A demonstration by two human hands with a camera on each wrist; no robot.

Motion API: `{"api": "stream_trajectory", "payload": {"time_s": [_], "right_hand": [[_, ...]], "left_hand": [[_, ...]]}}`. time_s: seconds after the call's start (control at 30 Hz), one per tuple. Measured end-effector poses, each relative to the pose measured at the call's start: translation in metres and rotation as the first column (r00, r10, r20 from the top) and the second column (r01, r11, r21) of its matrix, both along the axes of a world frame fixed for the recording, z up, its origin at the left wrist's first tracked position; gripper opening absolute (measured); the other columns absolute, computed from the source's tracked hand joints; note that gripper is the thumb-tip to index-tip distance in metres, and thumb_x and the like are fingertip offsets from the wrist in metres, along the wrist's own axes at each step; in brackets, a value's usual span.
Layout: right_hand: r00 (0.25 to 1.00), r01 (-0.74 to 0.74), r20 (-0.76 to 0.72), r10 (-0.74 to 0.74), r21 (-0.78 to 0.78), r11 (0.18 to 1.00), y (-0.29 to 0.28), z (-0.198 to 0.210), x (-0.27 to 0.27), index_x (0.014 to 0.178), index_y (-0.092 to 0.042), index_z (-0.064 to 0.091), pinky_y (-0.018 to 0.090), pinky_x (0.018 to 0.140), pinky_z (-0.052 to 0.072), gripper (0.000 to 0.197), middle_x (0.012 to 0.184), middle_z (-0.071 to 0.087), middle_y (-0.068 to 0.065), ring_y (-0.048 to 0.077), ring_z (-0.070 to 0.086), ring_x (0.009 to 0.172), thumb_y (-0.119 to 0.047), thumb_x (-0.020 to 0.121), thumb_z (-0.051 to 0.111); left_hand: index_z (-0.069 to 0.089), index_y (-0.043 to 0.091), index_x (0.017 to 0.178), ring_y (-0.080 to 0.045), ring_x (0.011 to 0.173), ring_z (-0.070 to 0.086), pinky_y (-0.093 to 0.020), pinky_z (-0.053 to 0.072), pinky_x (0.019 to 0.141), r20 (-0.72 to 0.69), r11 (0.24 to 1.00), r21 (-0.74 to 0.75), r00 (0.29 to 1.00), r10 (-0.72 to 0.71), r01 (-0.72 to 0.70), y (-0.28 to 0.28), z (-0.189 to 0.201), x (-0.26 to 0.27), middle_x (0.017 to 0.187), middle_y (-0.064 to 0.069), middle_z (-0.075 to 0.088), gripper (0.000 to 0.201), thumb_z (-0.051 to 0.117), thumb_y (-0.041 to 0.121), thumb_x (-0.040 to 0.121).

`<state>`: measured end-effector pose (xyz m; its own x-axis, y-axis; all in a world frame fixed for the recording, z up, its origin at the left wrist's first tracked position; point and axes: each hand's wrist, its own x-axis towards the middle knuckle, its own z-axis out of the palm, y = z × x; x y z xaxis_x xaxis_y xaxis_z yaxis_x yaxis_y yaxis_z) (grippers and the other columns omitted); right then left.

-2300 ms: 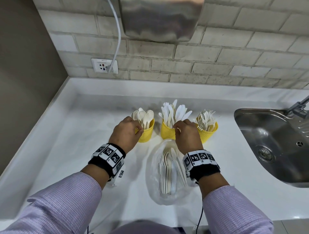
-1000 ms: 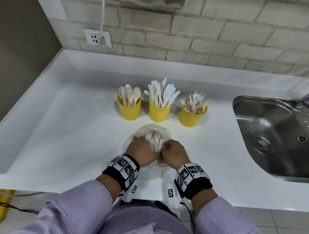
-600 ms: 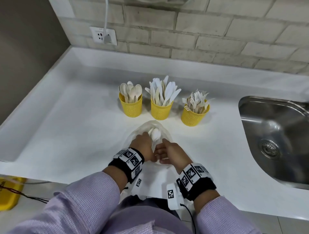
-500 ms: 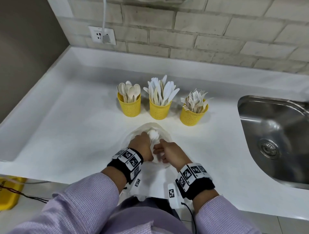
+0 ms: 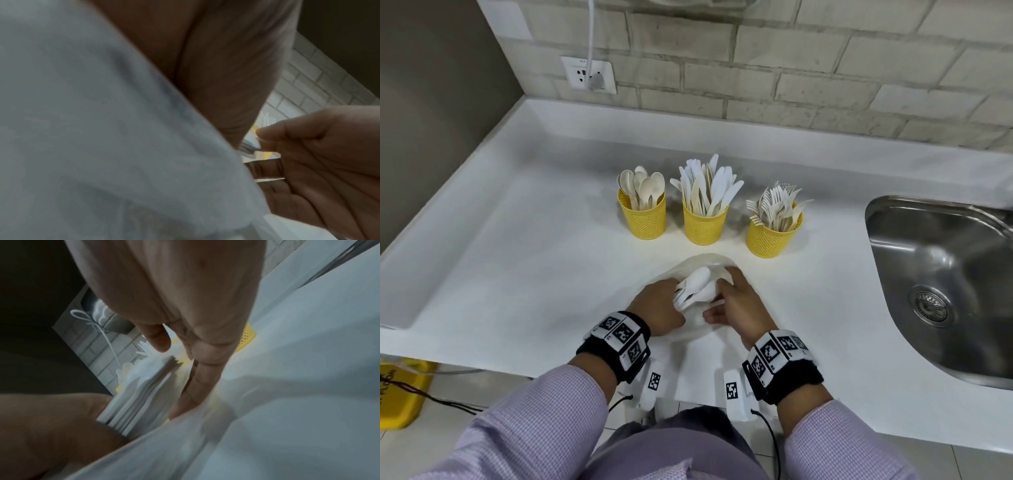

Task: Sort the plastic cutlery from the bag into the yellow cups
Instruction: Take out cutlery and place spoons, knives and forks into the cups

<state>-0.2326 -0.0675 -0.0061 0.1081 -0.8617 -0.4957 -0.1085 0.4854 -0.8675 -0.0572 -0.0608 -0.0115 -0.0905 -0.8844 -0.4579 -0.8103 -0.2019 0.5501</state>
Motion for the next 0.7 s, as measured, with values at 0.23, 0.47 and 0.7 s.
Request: {"api": "stream_trajectory", "payload": {"time_s": [0.23, 0.47, 0.7], "right_hand": [[0.982, 0.123, 0.149, -0.118, -0.019, 0.992, -0.008, 0.007, -0.011, 0.096, -0.001, 0.074, 0.038, 0.07, 0.061, 0.023, 0.097, 0.074, 0.017, 0.03, 0.072, 0.091, 0.005, 0.097, 0.052], [0.946, 0.307, 0.134, -0.295, -0.081, 0.948, -0.009, 0.008, -0.02, 0.092, -0.001, 0.073, 0.027, 0.056, 0.053, 0.018, 0.072, 0.068, 0.013, 0.024, 0.064, 0.06, 0.009, 0.096, 0.058], [0.917, 0.397, 0.08, -0.392, -0.058, 0.916, -0.007, 0.006, -0.026, 0.089, -0.004, 0.069, 0.031, 0.054, 0.051, 0.021, 0.068, 0.065, 0.012, 0.024, 0.062, 0.055, 0.008, 0.097, 0.053]], "left_hand": [[0.068, 0.028, 0.099, -0.013, 0.089, 0.067, -0.025, 0.051, 0.076, -0.254, 0.997, -0.055, 0.965, -0.068, 0.056, 0.005, 0.016, 0.009, 0.096, 0.008, 0.073, 0.028, 0.078, 0.017, 0.076], [0.067, 0.035, 0.094, -0.006, 0.087, 0.07, -0.023, 0.051, 0.077, -0.364, 0.998, -0.038, 0.931, 0.023, -0.04, 0.005, 0.029, 0.02, 0.094, 0.01, 0.075, 0.024, 0.081, 0.02, 0.08], [0.076, 0.019, 0.093, -0.007, 0.076, 0.072, -0.025, 0.052, 0.076, -0.597, 0.972, 0.055, 0.773, 0.216, -0.229, 0.007, 0.029, 0.023, 0.08, 0.007, 0.076, 0.02, 0.086, 0.021, 0.075]]}}
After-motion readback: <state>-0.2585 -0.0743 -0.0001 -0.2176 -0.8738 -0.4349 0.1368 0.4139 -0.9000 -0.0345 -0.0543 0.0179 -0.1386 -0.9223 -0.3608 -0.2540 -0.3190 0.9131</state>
